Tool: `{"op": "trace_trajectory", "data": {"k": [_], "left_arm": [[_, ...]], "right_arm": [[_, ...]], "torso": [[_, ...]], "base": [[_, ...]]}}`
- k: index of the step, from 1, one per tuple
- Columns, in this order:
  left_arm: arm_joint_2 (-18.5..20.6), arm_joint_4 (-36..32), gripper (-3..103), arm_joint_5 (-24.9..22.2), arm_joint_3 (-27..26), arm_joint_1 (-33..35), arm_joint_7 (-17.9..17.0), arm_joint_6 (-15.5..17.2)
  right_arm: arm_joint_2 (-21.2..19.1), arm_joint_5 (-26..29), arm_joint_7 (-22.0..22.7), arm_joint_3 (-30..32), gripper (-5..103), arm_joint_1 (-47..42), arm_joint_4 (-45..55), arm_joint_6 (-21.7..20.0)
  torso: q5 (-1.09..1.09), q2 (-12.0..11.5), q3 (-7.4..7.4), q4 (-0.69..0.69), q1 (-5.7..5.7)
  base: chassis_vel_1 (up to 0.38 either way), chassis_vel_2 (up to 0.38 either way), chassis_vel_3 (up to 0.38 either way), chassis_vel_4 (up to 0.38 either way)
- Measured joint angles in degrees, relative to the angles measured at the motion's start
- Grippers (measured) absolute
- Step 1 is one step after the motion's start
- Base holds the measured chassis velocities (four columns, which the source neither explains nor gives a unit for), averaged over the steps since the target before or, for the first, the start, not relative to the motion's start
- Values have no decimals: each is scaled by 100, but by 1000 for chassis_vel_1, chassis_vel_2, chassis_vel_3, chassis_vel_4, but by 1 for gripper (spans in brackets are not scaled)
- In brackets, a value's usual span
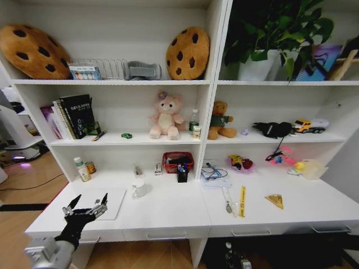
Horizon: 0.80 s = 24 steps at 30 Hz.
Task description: Organize the objects on the table.
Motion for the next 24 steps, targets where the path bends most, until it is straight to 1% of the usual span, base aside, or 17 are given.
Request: {"op": "trace_trajectory", "data": {"k": [2, 8, 9, 10, 11, 13, 14, 15, 16, 18, 19, 20, 21, 22, 23, 24], "left_arm": [[0, 0, 100, 0, 0, 0, 0, 0], [0, 0, 100, 0, 0, 0, 0, 0], [0, 0, 100, 0, 0, 0, 0, 0], [0, 0, 100, 0, 0, 0, 0, 0], [0, 0, 100, 0, 0, 0, 0, 0], [0, 0, 100, 0, 0, 0, 0, 0], [0, 0, 100, 0, 0, 0, 0, 0], [0, 0, 100, 0, 0, 0, 0, 0], [0, 0, 100, 0, 0, 0, 0, 0], [0, 0, 100, 0, 0, 0, 0, 0], [0, 0, 100, 0, 0, 0, 0, 0], [0, 0, 100, 0, 0, 0, 0, 0], [0, 0, 100, 0, 0, 0, 0, 0], [0, 0, 100, 0, 0, 0, 0, 0], [0, 0, 100, 0, 0, 0, 0, 0], [0, 0, 100, 0, 0, 0, 2, 0]], "right_arm": [[26, -79, 11, 68, 26, 80, -114, 143], [55, -90, 25, 118, 26, 97, -156, 194], [61, -87, 34, 131, 28, 81, -116, 182], [62, -91, 40, 135, 33, 59, -84, 171], [62, -91, 40, 135, 33, 59, -84, 171], [57, -88, 45, 145, 44, -1, -33, 171], [57, -88, 45, 145, 44, -1, -33, 171], [49, -81, 45, 151, 49, -33, -11, 175], [49, -81, 45, 151, 49, -33, -11, 175], [2, -75, 47, 168, 60, -190, 117, 281], [2, -75, 47, 168, 60, -190, 117, 281], [-55, -98, 136, 161, 65, -440, 444, 287], [-87, -189, 482, 150, 71, -680, 711, 291], [-97, -229, 695, 149, 71, -826, 868, 337], [-97, -229, 695, 149, 71, -826, 868, 337], [-136, -251, 1116, 159, 82, -1326, 1522, 399]], "torso": [[1, 0, 0, 0, 0], [1, 1, 0, -1, 0], [1, 1, 0, -1, 0], [1, 1, 0, 0, 0], [1, 1, 0, 0, 0], [1, 1, -1, 0, 0], [1, 1, -1, 0, 0], [1, 1, -1, 0, -1], [1, 1, -1, 0, -1], [2, 1, -1, 1, -1], [2, 1, -1, 1, -1], [2, 1, -1, 1, 0], [1, 1, -1, 1, -1], [0, 1, -1, 1, -1], [0, 1, -1, 1, -1], [5, 1, -1, -4, -1]], "base": [[0, 0, 0, 0], [0, 0, 0, 0], [0, 0, 0, 0], [0, 0, 0, 0], [0, 0, 0, 0], [0, 0, 0, 0], [0, 0, 0, 0], [0, 0, 0, 0], [0, 0, 0, 0], [0, 0, 0, 0], [0, 0, 0, 0], [0, 0, 0, 0], [0, 0, 0, 0], [0, 0, 0, 0], [0, 0, 0, 0], [0, 0, 0, 0]]}}
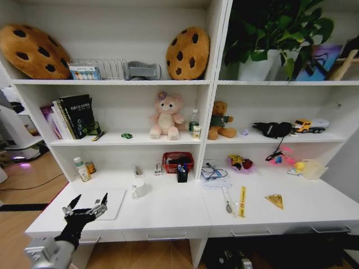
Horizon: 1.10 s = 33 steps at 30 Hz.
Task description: Organize the objects on the table.
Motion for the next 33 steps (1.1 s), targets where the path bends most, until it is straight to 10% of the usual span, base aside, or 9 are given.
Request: {"op": "trace_trajectory", "data": {"k": [9, 33], "left_arm": [[0, 0, 100, 0, 0, 0, -1, 0], [0, 0, 100, 0, 0, 0, 0, 0]], "right_arm": [[-257, -178, 201, 233, 100, -1918, 2852, 1387], [-1388, 1378, 137, 1386, 100, -1908, 5516, 923]], "torso": [[-4, 1, -1, 1, -1], [-3, 0, 1, 2, 0]], "base": [[0, 0, 0, 0], [-112, -104, 108, 107]]}}
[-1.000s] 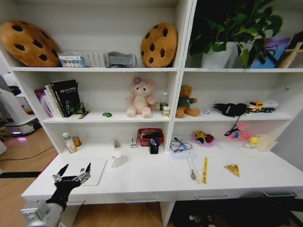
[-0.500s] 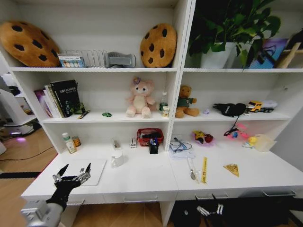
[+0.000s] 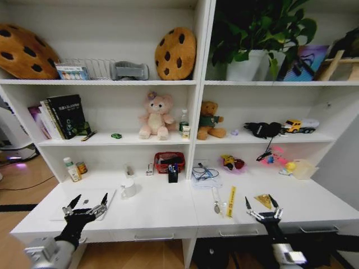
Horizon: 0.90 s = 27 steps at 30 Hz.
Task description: Organize the objects on the table.
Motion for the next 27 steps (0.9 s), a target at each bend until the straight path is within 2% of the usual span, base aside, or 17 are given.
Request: {"op": "trace_trajectory", "data": {"k": [2, 3, 4, 5, 8, 9, 10, 11, 12, 13, 14, 15, 18, 20, 21, 24, 27], "left_arm": [[0, 0, 100, 0, 0, 0, -2, 0], [0, 0, 100, 0, 0, 0, -2, 0], [0, 0, 100, 0, 0, 1, -1, 0], [0, 0, 100, 0, 0, 1, -1, 0], [-1, -2, 100, 0, 1, 1, 2, 0], [-1, -2, 100, 0, 1, 0, 2, 0], [-1, -2, 100, 0, 1, 0, 2, 0], [-1, -1, 100, 0, 1, 1, 2, 0], [-1, -1, 100, 0, 1, 1, 2, 0], [-1, -2, 100, 0, 1, 1, 2, 0], [-1, -1, 100, 0, 1, 0, 1, 0], [0, 0, 100, 0, 0, 0, -1, 0], [0, 0, 100, 0, 0, 1, -2, 0], [0, 0, 100, 0, -1, 0, -2, 0], [0, 0, 100, 0, -1, 0, -2, 0], [0, 0, 100, 0, -1, 1, -3, 0], [0, 0, 100, 0, -1, 0, -3, 0]], "right_arm": [[-240, 445, 31, 67, 100, 181, -96, -310], [-240, 445, 31, 67, 100, 181, -96, -310], [-338, 640, 75, 127, 100, 317, -59, -604], [-338, 640, 75, 127, 100, 317, -59, -604], [-442, 845, 337, 140, 100, 364, 462, -1650], [-476, 994, 419, 133, 100, 321, 665, -2072], [-476, 994, 419, 133, 100, 321, 665, -2072], [-516, 1191, 432, 106, 100, 279, 855, -2397], [-516, 1191, 432, 106, 100, 279, 855, -2397], [-558, 1419, 463, 64, 100, 260, 1075, -2795], [-577, 1507, 521, 36, 100, 262, 1175, -3010], [-602, 1646, 697, -7, 100, 305, 1403, -3503], [-620, 1704, 782, -23, 100, 341, 1482, -3771], [-704, 1943, 972, -53, 100, 458, 1460, -4462], [-704, 1943, 972, -53, 100, 458, 1460, -4462], [-918, 2426, 852, -91, 100, 479, 1090, -4884], [-965, 2510, 812, -126, 100, 484, 979, -4970]], "torso": [[-3, 0, 0, 0, 0], [-3, 0, 0, 0, 0], [2, 0, 0, 1, 0], [2, 0, 0, 1, 0], [9, -1, 0, 2, 0], [-2, -1, 0, 0, 1], [-2, -1, 0, 0, 1], [-4, -1, 0, 0, 1], [-4, -1, 0, 0, 1], [3, 0, -1, 0, 0], [0, 0, -1, 0, 0], [-5, 0, -1, 1, 0], [-5, 0, -1, 2, 0], [-3, 0, -1, 2, 0], [-3, 0, -1, 2, 0], [1, 0, 0, 1, 0], [0, 0, -1, 0, 0]], "base": [[-260, -245, 297, 275], [-260, -242, 297, 275], [-271, -225, 256, 272], [-271, -225, 256, 272], [-130, -158, 180, 156], [3, -73, 92, 21], [3, -73, 92, 21], [-63, -73, 92, 33], [-63, -73, 92, 33], [0, 0, 0, 0], [0, 0, 0, 0], [59, 79, -52, -20], [75, 79, -52, -46], [33, 37, -48, -30], [0, 0, 0, 0], [0, 0, 0, 0], [0, 0, 0, 0]]}}
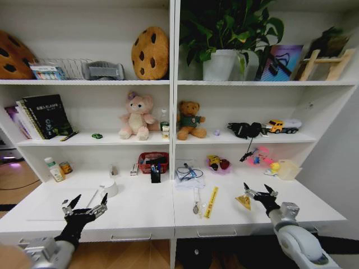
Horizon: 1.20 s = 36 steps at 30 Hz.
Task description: Organize the objects on the table.
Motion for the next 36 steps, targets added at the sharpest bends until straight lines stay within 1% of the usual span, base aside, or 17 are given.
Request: {"op": "trace_trajectory", "data": {"k": [2, 6, 8, 12, 14, 17, 19, 20, 22, 23, 25, 26, 30, 31, 33, 34, 36], "left_arm": [[0, 0, 100, 0, 1, 0, 1, 0], [0, -1, 100, 0, 1, 0, 1, 0], [0, 0, 100, 0, 1, 0, 1, 0], [0, 0, 100, 0, 1, 0, 1, 0], [0, 0, 100, 0, 1, 0, 1, 0], [0, 0, 100, 0, 1, 0, 1, 0], [0, 0, 100, 0, 1, 0, 1, 0], [0, 0, 100, 0, 1, 0, 1, 0], [0, 0, 100, 0, 1, 0, 1, 0], [0, 0, 100, 0, 1, 0, 1, 0], [0, 0, 100, 0, 1, 0, 1, 0], [0, 0, 100, 0, 1, 0, 1, 0], [0, 0, 100, 0, 1, 0, 1, 0], [0, 0, 100, 0, 1, 0, 1, 0], [0, 0, 100, 0, 1, 0, 1, 0], [0, 0, 100, 0, 1, 0, 1, 0], [0, 0, 100, 0, 1, 0, 1, 0]], "right_arm": [[-61, 24, -157, -163, 100, 99, -259, -113], [-57, -1, -175, -284, 100, 232, -384, -216], [-43, -20, -172, -464, 100, 440, -543, -349], [-41, -78, -170, -621, 102, 588, -708, -363], [-16, -170, -140, -814, 100, 757, -934, -353], [-3, -204, -133, -855, 99, 783, -985, -333], [13, -243, -154, -897, 94, 806, -1066, -242], [13, -243, -154, -897, 94, 806, -1066, -242], [31, -309, -163, -910, 84, 832, -1111, -175], [31, -309, -163, -910, 84, 832, -1111, -175], [44, -352, -162, -921, 73, 850, -1141, -145], [44, -352, -162, -921, 73, 850, -1141, -145], [56, -429, -215, -957, 51, 854, -1199, -78], [56, -429, -215, -957, 51, 854, -1199, -78], [71, -458, -235, -961, 39, 849, -1219, -50], [71, -458, -235, -961, 39, 849, -1219, -50], [72, -460, -247, -961, 29, 850, -1220, -37]], "torso": [[2, 0, 0, 0, 0], [1, -1, 0, 0, 0], [0, 0, 0, 1, 0], [0, 0, 0, 1, 0], [1, 0, 0, 1, 0], [1, 0, 0, 1, 0], [-1, 0, 0, 1, 0], [-1, 0, 0, 1, 0], [-1, 0, 0, 1, 0], [-1, 0, 0, 1, 0], [0, -1, 0, 1, 0], [0, -1, 0, 1, 0], [-1, 0, 0, 1, 0], [-1, 0, 0, 1, 0], [0, 0, 0, 1, 0], [0, 0, 0, 1, 0], [-1, 0, 0, 1, 0]], "base": [[-30, -11, 5, 8], [0, 0, 0, 0], [0, 0, 0, 0], [0, 0, 0, 0], [0, 0, 0, 0], [0, 0, 0, 0], [0, 0, 0, 0], [0, 0, 0, 0], [0, 0, 0, 0], [0, 0, 0, 0], [0, 0, 0, 0], [0, 0, 0, 0], [0, 0, 0, 0], [0, 0, 0, 0], [0, 0, 0, 0], [0, 0, 0, 0], [0, 0, 0, 0]]}}
